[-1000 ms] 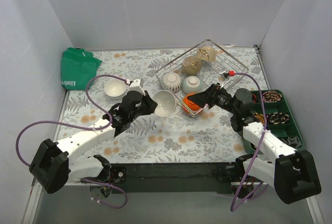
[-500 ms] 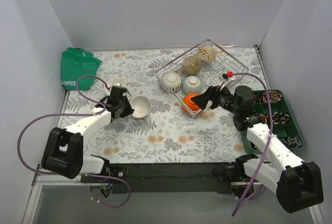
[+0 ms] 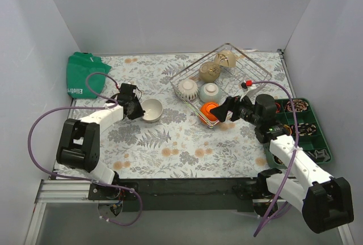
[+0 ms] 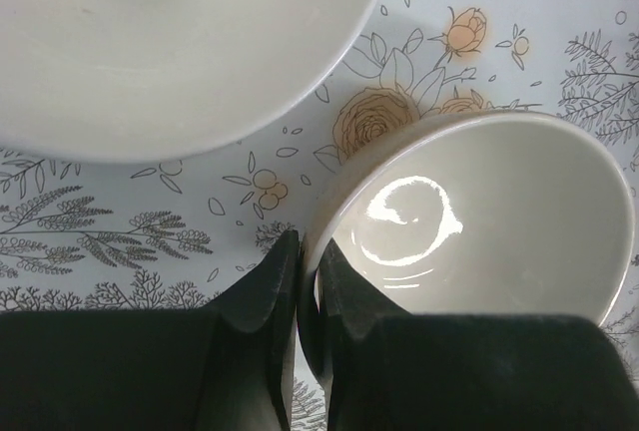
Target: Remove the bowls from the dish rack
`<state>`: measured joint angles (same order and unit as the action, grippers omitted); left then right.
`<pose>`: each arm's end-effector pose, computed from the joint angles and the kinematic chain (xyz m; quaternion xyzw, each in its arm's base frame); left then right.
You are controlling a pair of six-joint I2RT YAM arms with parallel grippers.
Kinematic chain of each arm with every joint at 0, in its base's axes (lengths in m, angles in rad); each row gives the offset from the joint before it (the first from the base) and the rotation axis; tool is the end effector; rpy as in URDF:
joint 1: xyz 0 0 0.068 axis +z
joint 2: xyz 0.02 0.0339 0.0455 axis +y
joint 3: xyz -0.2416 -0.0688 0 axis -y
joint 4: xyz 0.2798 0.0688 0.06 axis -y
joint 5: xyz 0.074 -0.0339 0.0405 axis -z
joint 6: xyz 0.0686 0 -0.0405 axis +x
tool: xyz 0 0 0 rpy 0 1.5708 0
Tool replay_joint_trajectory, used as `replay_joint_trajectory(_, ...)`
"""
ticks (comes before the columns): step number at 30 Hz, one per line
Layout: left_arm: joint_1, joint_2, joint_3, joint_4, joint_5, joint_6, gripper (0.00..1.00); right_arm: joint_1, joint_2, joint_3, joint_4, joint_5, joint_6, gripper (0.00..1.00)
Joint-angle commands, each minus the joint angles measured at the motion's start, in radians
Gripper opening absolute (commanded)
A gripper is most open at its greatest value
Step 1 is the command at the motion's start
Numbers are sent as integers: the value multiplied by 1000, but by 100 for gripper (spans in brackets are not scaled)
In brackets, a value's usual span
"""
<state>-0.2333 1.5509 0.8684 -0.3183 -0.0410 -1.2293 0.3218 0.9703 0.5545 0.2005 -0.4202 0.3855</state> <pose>0.3383 -0.0775 0.1051 -0.4634 0.8402 -0.1731 0.2224 0.2731 0.1205 0.2255 -0.1064 0.7656 0.3648 0.5190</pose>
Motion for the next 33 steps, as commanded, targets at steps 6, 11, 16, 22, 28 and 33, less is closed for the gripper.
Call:
replay_joint_trajectory(6, 26, 47, 61, 78, 29, 21, 12, -1, 16, 32, 11, -6, -31, 99)
replay_joint_trajectory(11, 28, 35, 84, 58, 36, 21, 33, -1, 15, 25, 11, -6, -33, 99)
replay_joint_trajectory(16, 28, -47, 81, 27, 24, 24, 57, -1, 7, 45, 1, -9, -46, 98)
replay_joint_trajectory(22, 28, -196, 87, -33, -22, 60, 87, -1, 2, 102, -67, 35, -112, 98)
replay_joint_trajectory(28, 26, -330, 64, -50, -33, 126, 98, -1, 41, 242, -174, 141, -282, 99)
replay_joint_trajectory(33, 11, -436, 14, -22, -11, 152, 98, -1, 115, 370, -226, 265, -382, 99)
